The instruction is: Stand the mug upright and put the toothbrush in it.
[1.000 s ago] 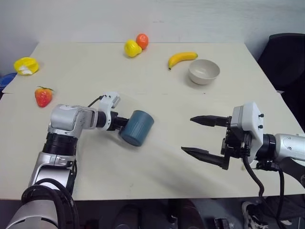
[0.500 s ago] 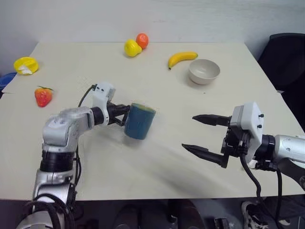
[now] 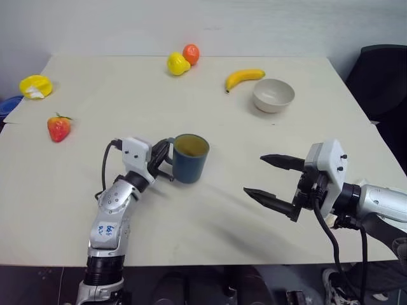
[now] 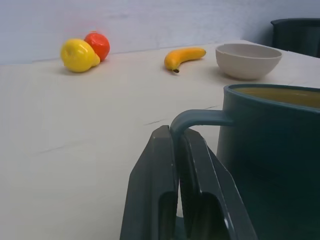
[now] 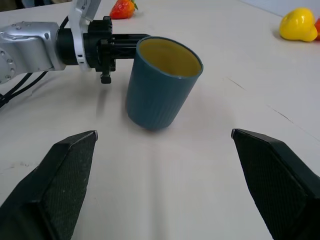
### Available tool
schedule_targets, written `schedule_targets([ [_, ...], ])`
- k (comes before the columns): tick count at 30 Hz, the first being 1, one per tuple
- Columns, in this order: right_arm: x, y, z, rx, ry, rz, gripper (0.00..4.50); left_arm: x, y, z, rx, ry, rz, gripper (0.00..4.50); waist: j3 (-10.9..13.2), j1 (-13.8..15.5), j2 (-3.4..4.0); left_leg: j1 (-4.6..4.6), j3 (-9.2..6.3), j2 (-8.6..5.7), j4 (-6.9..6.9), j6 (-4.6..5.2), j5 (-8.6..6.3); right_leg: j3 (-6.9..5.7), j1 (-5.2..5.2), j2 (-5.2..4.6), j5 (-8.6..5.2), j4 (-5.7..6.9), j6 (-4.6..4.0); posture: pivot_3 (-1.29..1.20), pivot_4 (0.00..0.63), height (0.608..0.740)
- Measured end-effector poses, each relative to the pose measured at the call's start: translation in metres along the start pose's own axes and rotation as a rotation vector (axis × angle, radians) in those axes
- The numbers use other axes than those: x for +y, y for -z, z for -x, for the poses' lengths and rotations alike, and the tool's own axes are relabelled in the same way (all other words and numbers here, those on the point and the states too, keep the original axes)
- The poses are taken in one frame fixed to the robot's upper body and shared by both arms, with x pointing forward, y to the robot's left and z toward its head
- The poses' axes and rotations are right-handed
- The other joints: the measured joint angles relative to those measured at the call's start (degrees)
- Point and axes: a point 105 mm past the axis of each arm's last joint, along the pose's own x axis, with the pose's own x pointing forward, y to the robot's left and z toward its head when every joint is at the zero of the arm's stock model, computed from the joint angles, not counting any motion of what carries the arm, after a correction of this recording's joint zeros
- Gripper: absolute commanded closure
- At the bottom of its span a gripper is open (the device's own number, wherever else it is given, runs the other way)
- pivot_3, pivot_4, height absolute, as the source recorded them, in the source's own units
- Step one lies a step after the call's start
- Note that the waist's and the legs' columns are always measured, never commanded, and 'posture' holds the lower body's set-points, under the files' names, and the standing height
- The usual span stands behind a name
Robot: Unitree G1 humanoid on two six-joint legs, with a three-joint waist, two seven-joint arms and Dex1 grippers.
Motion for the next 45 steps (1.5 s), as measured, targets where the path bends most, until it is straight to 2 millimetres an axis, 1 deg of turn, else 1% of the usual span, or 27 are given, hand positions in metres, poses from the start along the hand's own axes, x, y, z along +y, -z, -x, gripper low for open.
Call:
schedule_targets([
  [1, -0.001, 0.0, 0.0, 0.001, 0.002, -0.003, 0.0, 0.0, 0.003, 0.001, 0.011, 0.005, 0.01, 3.44, 0.0, 0.0, 0.0, -0.01, 0.0, 0.0, 0.0, 0.0, 0.0, -0.01, 0.0, 0.0, 0.0, -0.01, 0.01, 0.0, 0.15, 0.74],
  [4, -0.001, 0.001, 0.0, 0.001, 0.003, -0.005, 0.0, 0.001, 0.004, 0.006, 0.027, 0.026, 0.021, 2.66, 0.0, 0.0, 0.0, 0.0, -0.01, 0.03, 0.0, 0.01, 0.0, -0.02, 0.0, 0.0, 0.0, -0.01, 0.0, 0.0, 0.15, 0.74],
  [5, -0.001, 0.001, 0.0, 0.002, 0.003, -0.007, 0.0, 0.002, 0.005, 0.008, 0.033, 0.025, 0.018, 2.29, 0.0, 0.0, 0.0, 0.01, -0.01, 0.07, 0.0, 0.02, -0.01, -0.01, 0.0, 0.0, 0.0, -0.01, 0.0, 0.0, 0.15, 0.74],
  [7, -0.002, 0.002, 0.001, 0.005, 0.004, -0.014, 0.0, 0.009, 0.005, 0.015, 0.048, 0.009, 0.005, 1.74, 0.0, 0.0, 0.0, 0.0, -0.01, 0.16, 0.0, 0.04, -0.02, -0.01, 0.0, 0.0, 0.0, -0.02, 0.01, 0.0, 0.15, 0.74],
  [10, -0.005, 0.005, 0.001, 0.011, 0.002, -0.031, 0.0, 0.019, 0.0, 0.026, 0.067, -0.005, -0.004, 0.81, 0.0, -0.1, 0.0, 0.0, 0.0, 0.22, 0.0, 0.04, -0.02, -0.01, 0.0, 0.0, 0.0, -0.03, 0.0, 0.0, 0.15, 0.74],
  [12, -0.007, 0.008, 0.002, 0.019, 0.003, -0.043, 0.0, 0.023, -0.006, 0.033, 0.077, 0.022, -0.002, 0.23, 0.0, 0.0, 0.0, -0.01, -0.02, 0.23, 0.0, 0.05, -0.03, -0.02, 0.0, 0.0, 0.0, -0.03, 0.0, 0.0, 0.15, 0.74],
  [13, -0.006, 0.01, 0.002, 0.023, -0.001, -0.047, 0.0, 0.024, -0.009, 0.038, 0.095, 0.06, -0.001, 0.05, 0.0, 0.0, 0.0, -0.02, -0.04, 0.24, 0.0, 0.05, -0.03, -0.03, 0.0, 0.0, 0.0, -0.04, 0.0, 0.0, 0.15, 0.74],
  [14, -0.005, 0.012, 0.003, 0.028, -0.002, -0.055, 0.0, 0.027, -0.013, 0.045, 0.118, 0.11, -0.005, 0.05, 0.0, -0.1, 0.0, -0.03, -0.04, 0.28, -0.01, 0.04, -0.03, -0.05, -0.02, 0.04, -0.02, -0.04, -0.03, 0.0, 0.15, 0.74],
  [16, -0.005, 0.017, 0.006, 0.041, 0.002, -0.075, 0.0, 0.038, -0.025, 0.061, 0.175, 0.208, -0.023, 0.05, 0.0, -0.2, 0.03, -0.02, -0.01, 0.32, -0.02, 0.01, -0.05, -0.09, -0.05, 0.05, -0.04, -0.03, -0.08, 0.0, 0.15, 0.74],
  [19, -0.008, 0.023, 0.019, 0.053, 0.048, -0.116, 0.0, 0.055, -0.058, 0.081, 0.254, 0.398, -0.038, 0.05, 0.0, -0.1, 0.09, -0.04, -0.03, 0.3, -0.03, -0.01, -0.05, -0.16, -0.06, 0.08, -0.08, -0.04, -0.14, 0.0, 0.15, 0.74],
  [21, -0.01, 0.025, 0.027, 0.056, 0.078, -0.138, 0.0, 0.059, -0.084, 0.085, 0.263, 0.51, -0.054, 0.05, 0.1, 0.2, 0.14, -0.08, -0.1, 0.01, -0.01, 0.01, -0.05, -0.17, -0.03, 0.06, -0.08, -0.06, -0.14, 0.0, 0.15, 0.74],
  [22, -0.01, 0.027, 0.035, 0.069, 0.111, -0.147, 0.0, 0.052, -0.1, 0.084, 0.242, 0.618, -0.061, 0.05, 0.1, 0.5, 0.17, -0.08, -0.13, -0.06, -0.01, 0.04, -0.06, -0.15, 0.0, 0.02, -0.08, -0.05, -0.13, 0.0, 0.15, 0.74],
  [23, -0.009, 0.032, 0.045, 0.095, 0.149, -0.165, 0.0, 0.038, -0.115, 0.082, 0.222, 0.747, -0.084, 0.05, 0.1, 1.0, 0.18, -0.1, -0.11, -0.13, -0.02, 0.07, -0.08, -0.15, 0.0, 0.04, -0.07, -0.06, -0.12, 0.0, 0.15, 0.74],
  [24, -0.009, 0.034, 0.049, 0.107, 0.163, -0.175, 0.0, 0.032, -0.121, 0.083, 0.21, 0.803, -0.095, 0.05, 0.0, 0.9, 0.18, -0.01, -0.08, -0.1, -0.07, 0.08, -0.11, -0.11, 0.02, 0.05, -0.07, -0.08, -0.12, 0.0, 0.15, 0.74],
  [26, -0.005, 0.044, 0.073, 0.145, 0.257, -0.22, 0.0, 0.012, -0.131, 0.073, 0.179, 0.974, -0.11, 0.05, 0.0, 1.7, 0.36, -0.1, 0.09, -0.21, -0.09, 0.11, -0.13, -0.16, 0.05, 0.04, -0.05, -0.16, -0.08, 0.0, 0.15, 0.74],
  [27, 0.0, 0.052, 0.088, 0.172, 0.319, -0.266, 0.0, 0.001, -0.134, 0.068, 0.165, 1.059, -0.119, 0.05, 0.0, 2.0, 0.39, -0.05, 0.23, -0.15, -0.11, 0.05, -0.15, -0.21, 0.08, 0.13, -0.06, -0.14, -0.1, 0.0, 0.15, 0.74],
  [28, 0.002, 0.054, 0.095, 0.181, 0.347, -0.282, 0.0, -0.004, -0.132, 0.066, 0.162, 1.097, -0.115, 0.05, 0.0, 1.9, 0.41, -0.06, 0.27, -0.15, -0.16, 0.05, -0.15, -0.19, 0.08, 0.14, -0.06, -0.16, -0.1, 0.0, 0.15, 0.74],
  [29, 0.008, 0.059, 0.108, 0.197, 0.406, -0.313, 0.0, -0.012, -0.131, 0.061, 0.151, 1.154, -0.106, 0.05, 0.0, 1.7, 0.42, -0.12, 0.38, -0.16, -0.21, 0.06, -0.15, -0.15, 0.08, 0.15, -0.06, -0.18, -0.1, 0.0, 0.15, 0.74],
  [30, 0.018, 0.065, 0.124, 0.211, 0.492, -0.364, 0.0, -0.023, -0.129, 0.055, 0.136, 1.234, -0.098, 0.05, 0.0, 2.1, 0.43, -0.08, 0.38, -0.16, -0.29, 0.04, -0.13, -0.16, 0.1, 0.16, -0.06, -0.23, -0.09, 0.0, 0.15, 0.74],
  [31, 0.029, 0.071, 0.136, 0.23, 0.549, -0.412, 0.0, -0.029, -0.126, 0.053, 0.135, 1.284, -0.095, 0.05, -0.1, 2.2, 0.46, -0.08, 0.41, -0.1, -0.32, -0.01, -0.14, -0.13, 0.1, 0.27, -0.08, -0.24, -0.09, 0.0, 0.15, 0.74],
  [32, 0.037, 0.075, 0.143, 0.254, 0.585, -0.445, 0.0, -0.032, -0.122, 0.052, 0.145, 1.317, -0.086, 0.05, 0.0, 1.8, 0.44, -0.12, 0.53, -0.04, -0.36, -0.03, -0.15, -0.04, 0.17, 0.31, -0.09, -0.25, -0.1, 0.0, 0.15, 0.74],
  [33, 0.045, 0.074, 0.154, 0.267, 0.639, -0.459, 0.0, -0.037, -0.118, 0.048, 0.143, 1.356, -0.076, 0.05, 0.0, 1.3, 0.44, -0.04, 0.75, -0.02, -0.36, -0.02, -0.16, 0.08, 0.18, 0.31, -0.09, -0.28, -0.06, 0.0, 0.15, 0.74],
  [35, 0.06, 0.074, 0.168, 0.276, 0.713, -0.499, 0.0, -0.041, -0.116, 0.044, 0.137, 1.4, -0.082, 0.05, 0.0, -0.3, 0.34, 0.11, 0.69, 0.13, -0.35, -0.01, -0.16, 0.24, 0.21, 0.35, -0.01, -0.34, 0.05, 0.0, 0.15, 0.74],
  [37, 0.071, 0.074, 0.18, 0.272, 0.786, -0.531, 0.0, -0.042, -0.116, 0.04, 0.129, 1.421, -0.09, 0.05, 0.0, -1.0, 0.34, 0.3, 0.7, 0.24, -0.36, -0.03, -0.22, 0.37, 0.21, 0.38, -0.06, -0.42, -0.04, 0.0, 0.15, 0.74],
  [41, 0.083, 0.073, 0.191, 0.26, 0.879, -0.548, 0.0, -0.041, -0.109, 0.031, 0.133, 1.406, -0.097, 0.05, 0.0, -1.6, 0.38, 0.57, 0.8, 0.81, -0.42, -0.18, -0.46, 0.53, 0.19, 0.64, -0.23, -0.28, -0.29, 0.0, 0.15, 0.74],
  [43, 0.078, 0.074, 0.185, 0.226, 0.88, -0.532, 0.0, -0.043, -0.109, 0.026, 0.116, 1.411, -0.086, 0.05, 0.0, -1.6, 0.24, 0.58, 0.8, 0.88, -0.37, -0.24, -0.53, 0.56, 0.13, 0.82, -0.24, -0.11, -0.33, 0.0, 0.15, 0.74],
  [45, 0.063, 0.072, 0.174, 0.182, 0.868, -0.494, 0.0, -0.048, -0.109, 0.024, 0.109, 1.431, -0.088, 0.05, 0.0, -1.6, 0.22, 0.68, 0.84, 0.83, -0.36, -0.2, -0.57, 0.73, 0.02, 0.85, -0.26, -0.08, -0.35, 0.0, 0.15, 0.74],
])
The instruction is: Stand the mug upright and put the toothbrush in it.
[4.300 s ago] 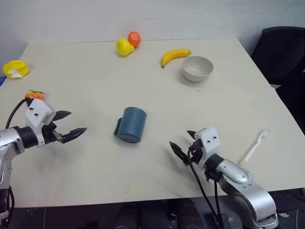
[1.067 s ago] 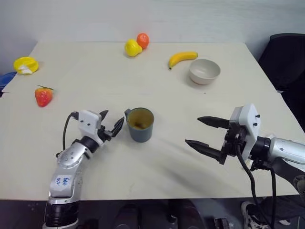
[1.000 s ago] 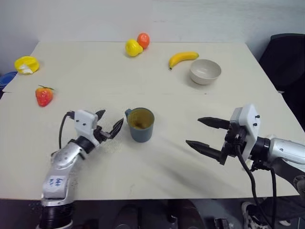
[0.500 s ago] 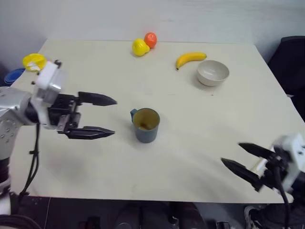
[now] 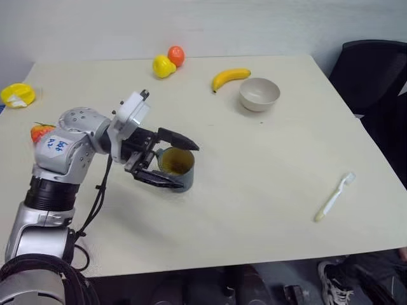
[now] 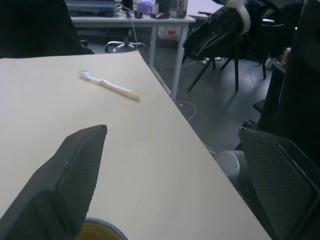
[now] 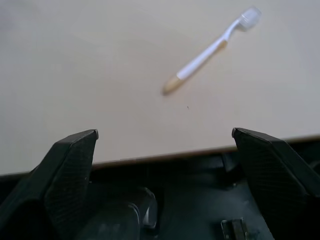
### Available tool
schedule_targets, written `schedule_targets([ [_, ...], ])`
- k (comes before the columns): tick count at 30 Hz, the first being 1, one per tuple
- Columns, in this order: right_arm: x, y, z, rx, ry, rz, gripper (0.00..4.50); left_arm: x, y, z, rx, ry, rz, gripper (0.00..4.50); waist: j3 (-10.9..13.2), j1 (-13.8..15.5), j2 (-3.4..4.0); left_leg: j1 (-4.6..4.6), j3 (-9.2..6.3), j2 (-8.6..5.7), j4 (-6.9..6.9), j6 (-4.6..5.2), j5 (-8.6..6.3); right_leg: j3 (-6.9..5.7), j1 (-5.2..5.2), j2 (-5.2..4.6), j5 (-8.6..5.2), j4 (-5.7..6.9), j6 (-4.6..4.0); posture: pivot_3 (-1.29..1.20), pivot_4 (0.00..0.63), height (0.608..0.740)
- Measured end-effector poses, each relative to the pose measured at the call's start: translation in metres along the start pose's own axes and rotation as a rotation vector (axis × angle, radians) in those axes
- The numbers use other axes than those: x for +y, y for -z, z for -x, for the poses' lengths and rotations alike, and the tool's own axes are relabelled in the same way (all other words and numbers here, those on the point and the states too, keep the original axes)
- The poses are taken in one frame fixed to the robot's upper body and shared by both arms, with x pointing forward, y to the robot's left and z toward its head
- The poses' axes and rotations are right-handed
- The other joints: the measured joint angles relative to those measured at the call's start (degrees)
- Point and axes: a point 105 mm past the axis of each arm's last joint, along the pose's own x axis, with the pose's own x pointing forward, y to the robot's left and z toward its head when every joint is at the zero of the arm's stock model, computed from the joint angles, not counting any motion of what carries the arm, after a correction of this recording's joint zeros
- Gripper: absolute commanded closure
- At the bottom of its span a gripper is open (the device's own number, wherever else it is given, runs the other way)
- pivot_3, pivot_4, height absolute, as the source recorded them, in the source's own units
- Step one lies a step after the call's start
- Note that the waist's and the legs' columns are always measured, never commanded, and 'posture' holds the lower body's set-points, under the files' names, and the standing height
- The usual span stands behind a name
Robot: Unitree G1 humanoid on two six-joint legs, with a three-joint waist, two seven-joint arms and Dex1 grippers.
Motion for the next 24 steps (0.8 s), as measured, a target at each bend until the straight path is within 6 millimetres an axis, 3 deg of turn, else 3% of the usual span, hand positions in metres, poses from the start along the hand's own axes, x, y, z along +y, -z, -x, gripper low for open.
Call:
schedule_targets([
  [8, -0.012, -0.028, -0.059, -0.074, -0.003, -0.015, 0.0, -0.012, -0.01, -0.002, 0.028, 0.025, -0.017, 0.05, 0.1, 0.8, 0.12, 0.09, 0.07, -0.15, 0.08, -0.06, -0.01, 0.22, -0.01, 0.28, -0.05, 0.09, -0.09, 0.0, 0.15, 0.74],
  [13, -0.03, -0.028, -0.093, -0.039, 0.044, -0.127, 0.0, -0.026, -0.019, 0.001, 0.033, 0.023, -0.012, 0.05, 0.1, 1.3, 0.1, 0.1, 0.22, -0.16, 0.15, -0.03, 0.01, 0.6, 0.1, 0.3, -0.1, 0.04, -0.18, 0.0, 0.15, 0.74],
  [20, -0.041, -0.025, -0.141, 0.027, 0.079, -0.234, 0.0, -0.035, -0.023, -0.002, 0.041, -0.012, 0.008, 0.05, 0.1, 1.4, 0.13, 0.1, 0.22, -0.22, 0.16, 0.0, 0.07, 0.93, 0.08, 0.39, -0.01, 0.35, -0.01, 0.0, 0.15, 0.74],
  [24, -0.057, -0.017, -0.156, 0.083, 0.179, -0.258, 0.0, -0.038, -0.027, -0.002, 0.04, -0.026, 0.006, 0.05, 0.1, 1.5, 0.14, 0.09, 0.19, -0.22, 0.17, 0.0, 0.08, 0.91, 0.04, 0.39, -0.01, 0.33, -0.01, 0.0, 0.15, 0.74],
])
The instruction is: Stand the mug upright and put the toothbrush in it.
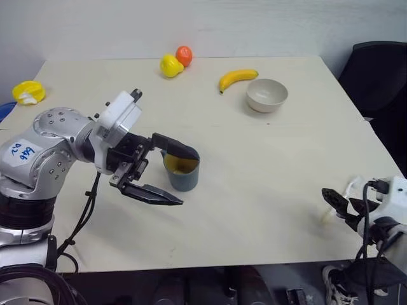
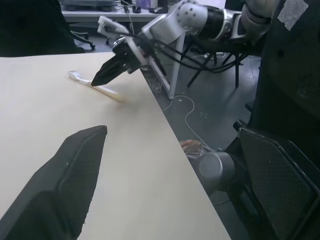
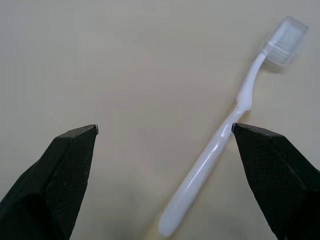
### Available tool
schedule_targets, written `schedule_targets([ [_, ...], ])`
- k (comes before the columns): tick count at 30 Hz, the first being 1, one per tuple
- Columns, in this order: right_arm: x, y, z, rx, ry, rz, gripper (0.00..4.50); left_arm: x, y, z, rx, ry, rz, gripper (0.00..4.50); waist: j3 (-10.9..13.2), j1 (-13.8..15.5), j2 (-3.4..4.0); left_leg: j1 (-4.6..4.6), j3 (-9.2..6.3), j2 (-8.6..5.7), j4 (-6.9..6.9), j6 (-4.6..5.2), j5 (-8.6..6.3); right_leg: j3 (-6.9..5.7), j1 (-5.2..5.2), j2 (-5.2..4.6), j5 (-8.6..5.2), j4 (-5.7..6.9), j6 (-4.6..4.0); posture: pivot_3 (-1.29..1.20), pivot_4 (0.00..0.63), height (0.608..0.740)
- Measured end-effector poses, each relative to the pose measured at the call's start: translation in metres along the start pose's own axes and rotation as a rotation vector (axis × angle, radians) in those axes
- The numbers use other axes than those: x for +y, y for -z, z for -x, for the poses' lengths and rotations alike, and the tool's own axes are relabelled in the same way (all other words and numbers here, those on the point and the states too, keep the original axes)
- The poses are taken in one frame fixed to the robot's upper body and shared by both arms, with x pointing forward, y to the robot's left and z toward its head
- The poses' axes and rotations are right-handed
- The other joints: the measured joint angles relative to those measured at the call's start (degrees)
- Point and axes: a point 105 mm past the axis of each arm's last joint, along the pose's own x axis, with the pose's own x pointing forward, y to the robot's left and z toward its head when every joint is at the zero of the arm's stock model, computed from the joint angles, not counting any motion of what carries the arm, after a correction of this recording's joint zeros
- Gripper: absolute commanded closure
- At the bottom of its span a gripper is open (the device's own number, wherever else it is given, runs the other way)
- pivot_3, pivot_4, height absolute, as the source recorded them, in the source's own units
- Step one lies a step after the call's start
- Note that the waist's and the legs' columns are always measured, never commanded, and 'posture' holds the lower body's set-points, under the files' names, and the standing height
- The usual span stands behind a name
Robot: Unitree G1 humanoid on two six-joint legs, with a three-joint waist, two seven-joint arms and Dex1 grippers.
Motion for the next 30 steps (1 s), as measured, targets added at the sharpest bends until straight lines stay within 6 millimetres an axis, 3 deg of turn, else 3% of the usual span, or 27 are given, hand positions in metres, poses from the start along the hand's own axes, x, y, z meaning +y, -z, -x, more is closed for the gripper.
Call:
schedule_targets([
  [5, -0.01, 0.0, -0.015, 0.025, 0.067, -0.001, 0.0, 0.0, -0.002, 0.0, 0.001, -0.023, -0.002, 0.05, 0.0, -0.1, 0.0, -0.02, 0.03, 0.01, 0.01, -0.01, 0.01, 0.02, 0.01, 0.05, 0.01, 0.0, 0.03, 0.0, 0.15, 0.74],
  [8, -0.006, -0.002, -0.025, 0.014, 0.074, 0.002, 0.56, 0.001, -0.003, 0.0, 0.003, -0.032, -0.006, 0.0, 0.0, -0.3, 0.0, -0.01, 0.07, 0.03, 0.0, -0.03, 0.02, 0.06, 0.02, 0.08, 0.02, 0.01, 0.03, 0.0, 0.15, 0.74],
  [19, 0.0, 0.0, -0.039, 0.002, 0.055, 0.021, 4.33, 0.003, -0.003, -0.001, 0.0, -0.054, -0.016, 0.0, 0.0, -1.3, -0.04, 0.0, 0.06, 0.09, -0.03, -0.08, 0.03, 0.04, 0.02, 0.14, 0.02, 0.01, 0.03, 0.0, 0.15, 0.74],
  [26, 0.013, -0.01, -0.046, -0.051, -0.005, 0.069, 4.34, 0.004, -0.003, -0.001, 0.003, -0.078, -0.021, 0.0, 0.0, -1.5, 0.01, 0.01, 0.1, 0.09, -0.04, -0.09, 0.04, 0.08, -0.01, 0.14, 0.02, 0.03, 0.03, 0.0, 0.15, 0.74],
  [27, 0.021, -0.016, -0.048, -0.075, -0.035, 0.079, 4.34, 0.004, -0.002, -0.001, 0.003, -0.09, -0.017, 0.0, 0.0, -1.6, 0.04, 0.01, 0.14, 0.08, -0.04, -0.09, 0.04, 0.12, -0.05, 0.14, 0.02, 0.04, 0.04, 0.0, 0.15, 0.74],
  [30, 0.077, -0.054, -0.053, -0.219, -0.234, 0.122, 4.34, 0.006, 0.003, 0.008, 0.002, -0.18, 0.007, 0.0, 0.1, -2.4, 0.14, 0.04, 0.16, 0.09, -0.07, -0.16, 0.07, 0.18, -0.12, 0.18, 0.03, 0.12, 0.05, 0.0, 0.15, 0.74],
])
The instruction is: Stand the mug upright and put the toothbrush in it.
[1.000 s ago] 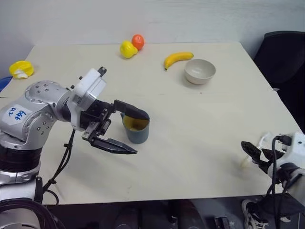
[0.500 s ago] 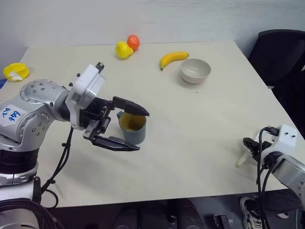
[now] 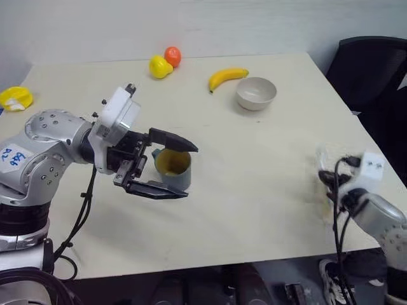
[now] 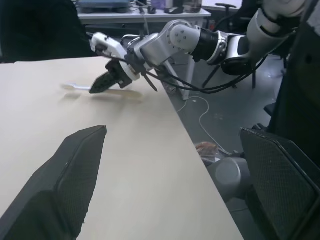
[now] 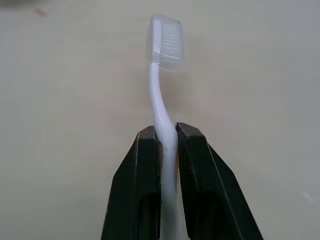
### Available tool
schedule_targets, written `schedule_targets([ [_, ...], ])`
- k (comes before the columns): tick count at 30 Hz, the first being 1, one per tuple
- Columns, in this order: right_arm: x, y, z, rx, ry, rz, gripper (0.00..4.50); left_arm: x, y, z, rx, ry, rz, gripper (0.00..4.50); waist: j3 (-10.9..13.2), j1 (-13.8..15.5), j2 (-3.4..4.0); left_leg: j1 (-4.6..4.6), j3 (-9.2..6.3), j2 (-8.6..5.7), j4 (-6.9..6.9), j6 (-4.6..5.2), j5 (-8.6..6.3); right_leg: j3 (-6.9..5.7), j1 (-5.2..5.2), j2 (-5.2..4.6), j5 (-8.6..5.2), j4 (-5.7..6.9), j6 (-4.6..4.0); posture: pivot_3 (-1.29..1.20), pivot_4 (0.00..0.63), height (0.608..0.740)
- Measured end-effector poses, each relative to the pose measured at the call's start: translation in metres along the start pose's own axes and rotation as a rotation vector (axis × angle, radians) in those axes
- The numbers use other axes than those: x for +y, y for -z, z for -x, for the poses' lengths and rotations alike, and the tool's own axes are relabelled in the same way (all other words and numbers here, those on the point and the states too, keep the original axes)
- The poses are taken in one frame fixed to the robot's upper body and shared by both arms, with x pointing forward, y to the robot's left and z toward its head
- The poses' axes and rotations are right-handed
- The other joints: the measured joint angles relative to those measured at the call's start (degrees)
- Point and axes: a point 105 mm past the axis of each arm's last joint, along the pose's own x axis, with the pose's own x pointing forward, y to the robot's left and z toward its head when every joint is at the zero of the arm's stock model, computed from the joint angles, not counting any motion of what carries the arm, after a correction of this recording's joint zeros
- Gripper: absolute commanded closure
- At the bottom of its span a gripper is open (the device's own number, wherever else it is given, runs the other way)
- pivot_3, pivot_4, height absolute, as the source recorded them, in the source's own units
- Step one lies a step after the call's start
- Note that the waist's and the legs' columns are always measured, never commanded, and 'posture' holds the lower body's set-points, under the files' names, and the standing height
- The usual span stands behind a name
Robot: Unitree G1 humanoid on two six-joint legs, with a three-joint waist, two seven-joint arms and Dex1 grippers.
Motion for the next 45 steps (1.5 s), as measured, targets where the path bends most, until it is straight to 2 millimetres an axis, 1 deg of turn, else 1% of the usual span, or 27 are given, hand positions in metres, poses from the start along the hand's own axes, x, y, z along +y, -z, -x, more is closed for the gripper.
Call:
schedule_targets([
  [1, 0.032, -0.021, -0.014, -0.078, -0.111, -0.006, 4.34, 0.002, 0.003, 0.011, -0.003, -0.073, 0.026, 0.0, 0.0, -0.9, -0.02, 0.04, 0.02, 0.05, -0.04, -0.06, 0.04, 0.08, -0.07, 0.06, 0.0, 0.04, 0.0, 0.0, 0.15, 0.74],
  [2, 0.06, -0.035, -0.022, -0.136, -0.2, -0.016, 4.34, 0.004, 0.005, 0.019, -0.008, -0.134, 0.053, 0.0, 0.0, -1.2, 0.0, 0.01, -0.05, 0.04, -0.05, -0.09, 0.03, 0.23, -0.19, 0.19, 0.05, 0.08, -0.08, 0.0, 0.15, 0.74],
  [3, 0.101, -0.054, -0.029, -0.203, -0.331, -0.019, 4.34, 0.007, 0.009, 0.031, -0.009, -0.218, 0.086, 0.0, 0.1, -1.6, 0.01, -0.01, -0.4, -0.01, -0.1, -0.15, 0.03, 0.56, -0.43, 0.39, 0.11, 0.14, -0.19, 0.0, 0.15, 0.74],
  [4, 0.139, -0.068, -0.03, -0.253, -0.447, -0.018, 4.34, 0.007, 0.011, 0.042, -0.008, -0.285, 0.113, 0.0, 0.0, -1.9, 0.02, 0.02, -0.55, -0.03, -0.14, -0.27, 0.04, 0.68, -0.7, 0.56, 0.05, 0.3, -0.32, 0.0, 0.15, 0.74],
  [5, 0.17, -0.078, -0.029, -0.291, -0.547, -0.019, 4.34, 0.006, 0.014, 0.054, -0.006, -0.349, 0.137, 0.0, 0.0, -2.0, 0.0, 0.01, -0.65, 0.01, -0.13, -0.43, 0.05, 0.61, -1.02, 0.64, -0.07, 0.5, -0.52, 0.0, 0.15, 0.74],
  [6, 0.194, -0.08, -0.029, -0.304, -0.622, -0.027, 4.34, 0.006, 0.018, 0.066, -0.008, -0.411, 0.165, 0.0, 0.0, -2.1, 0.0, -0.02, -0.72, 0.08, -0.19, -0.52, 0.06, 0.54, -1.11, 0.66, -0.15, 0.55, -0.66, 0.0, 0.15, 0.74],
  [8, 0.228, -0.073, -0.033, -0.284, -0.712, -0.036, 4.34, 0.0, 0.028, 0.091, 0.0, -0.517, 0.228, 0.0, 0.0, -1.9, -0.03, -0.23, -0.73, 0.13, -0.2, -0.63, 0.01, 0.22, -1.32, 0.64, -0.32, 0.74, -0.96, 0.0, 0.15, 0.74],
  [10, 0.255, -0.061, -0.038, -0.244, -0.777, -0.041, 4.34, -0.011, 0.036, 0.109, 0.014, -0.589, 0.27, 0.0, 0.0, -1.9, -0.1, -0.91, -0.75, 0.18, -0.01, -0.62, 0.0, 0.06, -1.99, 0.41, -0.35, 1.04, -1.01, 0.0, 0.15, 0.74],
  [11, 0.268, -0.055, -0.038, -0.226, -0.81, -0.048, 4.34, -0.016, 0.04, 0.116, 0.022, -0.618, 0.293, 0.0, 0.0, -2.1, -0.09, -1.02, -0.75, 0.1, 0.01, -0.6, 0.0, 0.04, -2.09, 0.34, -0.35, 1.05, -1.01, 0.0, 0.15, 0.74],
  [13, 0.295, -0.043, -0.033, -0.201, -0.892, -0.05, 4.34, -0.028, 0.045, 0.127, 0.035, -0.664, 0.321, 0.0, 0.0, -2.3, -0.11, -1.0, -0.7, 0.0, 0.01, -0.56, -0.02, -0.23, -2.06, 0.28, -0.35, 1.04, -1.01, 0.0, 0.15, 0.74],
  [15, 0.312, -0.037, -0.026, -0.204, -0.955, -0.035, 4.34, -0.037, 0.045, 0.134, 0.045, -0.692, 0.327, 0.0, 0.0, -2.4, -0.12, -0.99, -0.61, -0.01, 0.01, -0.56, -0.02, -0.42, -1.96, 0.25, -0.35, 0.96, -1.01, 0.0, 0.15, 0.74],
  [18, 0.326, -0.027, -0.019, -0.202, -1.018, -0.014, 4.34, -0.046, 0.043, 0.137, 0.07, -0.715, 0.315, 0.0, -0.1, -2.2, -0.14, -0.95, -0.63, 0.0, 0.01, -0.6, -0.04, -0.49, -1.89, 0.25, -0.35, 0.94, -1.01, 0.0, 0.15, 0.74],
  [21, 0.337, -0.014, -0.009, -0.173, -1.099, -0.049, 4.34, -0.051, 0.043, 0.134, 0.096, -0.722, 0.304, 0.0, -0.1, -2.4, -0.15, -0.83, -0.56, 0.01, 0.02, -0.77, 0.01, -0.44, -1.86, 0.33, -0.35, 0.97, -1.01, 0.0, 0.15, 0.74],
  [24, 0.348, -0.012, 0.002, -0.176, -1.168, -0.061, 4.34, -0.053, 0.043, 0.131, 0.108, -0.716, 0.3, 0.0, -0.1, -2.5, -0.15, -0.78, -0.55, 0.12, 0.0, -1.08, 0.17, -0.38, -1.91, 0.47, -0.36, 1.06, -1.04, 0.0, 0.15, 0.74],
  [26, 0.349, -0.012, 0.003, -0.187, -1.181, -0.045, 4.34, -0.053, 0.042, 0.131, 0.103, -0.722, 0.302, 0.0, -0.1, -2.5, -0.15, -0.73, -0.55, 0.17, 0.0, -1.16, 0.21, -0.35, -1.92, 0.51, -0.39, 1.2, -1.16, 0.0, 0.15, 0.74],
  [28, 0.351, -0.009, 0.002, -0.205, -1.181, -0.011, 4.34, -0.053, 0.041, 0.131, 0.099, -0.724, 0.303, 0.0, -0.1, -2.5, -0.17, -0.62, -0.58, 0.2, -0.04, -1.2, 0.24, -0.24, -1.94, 0.53, -0.43, 1.34, -1.25, 0.0, 0.15, 0.74],
  [31, 0.352, 0.003, -0.005, -0.211, -1.16, 0.044, 4.34, -0.052, 0.04, 0.131, 0.097, -0.726, 0.297, 0.0, -0.1, -2.5, -0.17, -0.48, -0.67, 0.2, -0.12, -1.2, 0.23, -0.11, -1.95, 0.52, -0.45, 1.42, -1.28, 0.0, 0.15, 0.74],
  [37, 0.342, 0.011, -0.025, -0.245, -1.075, 0.074, 4.34, -0.048, 0.037, 0.13, 0.086, -0.73, 0.282, 0.0, -0.1, -2.6, -0.18, -0.52, -0.86, 0.24, -0.12, -1.17, 0.22, -0.09, -1.97, 0.43, -0.45, 1.41, -1.29, 0.0, 0.15, 0.74],
  [40, 0.34, 0.014, -0.029, -0.236, -1.069, 0.066, 3.3, -0.046, 0.036, 0.129, 0.083, -0.727, 0.278, 0.0, -0.1, -2.6, -0.17, -0.56, -0.95, 0.32, -0.11, -1.17, 0.22, -0.08, -1.97, 0.4, -0.46, 1.41, -1.31, 0.0, 0.15, 0.74],
  [45, 0.342, 0.005, -0.019, -0.246, -1.124, 0.033, 1.59, -0.04, 0.034, 0.125, 0.079, -0.705, 0.263, 0.0, -0.1, -2.7, -0.17, -0.59, -0.98, 0.37, -0.11, -1.17, 0.22, -0.08, -1.97, 0.4, -0.46, 1.41, -1.32, 0.0, 0.15, 0.74],
])
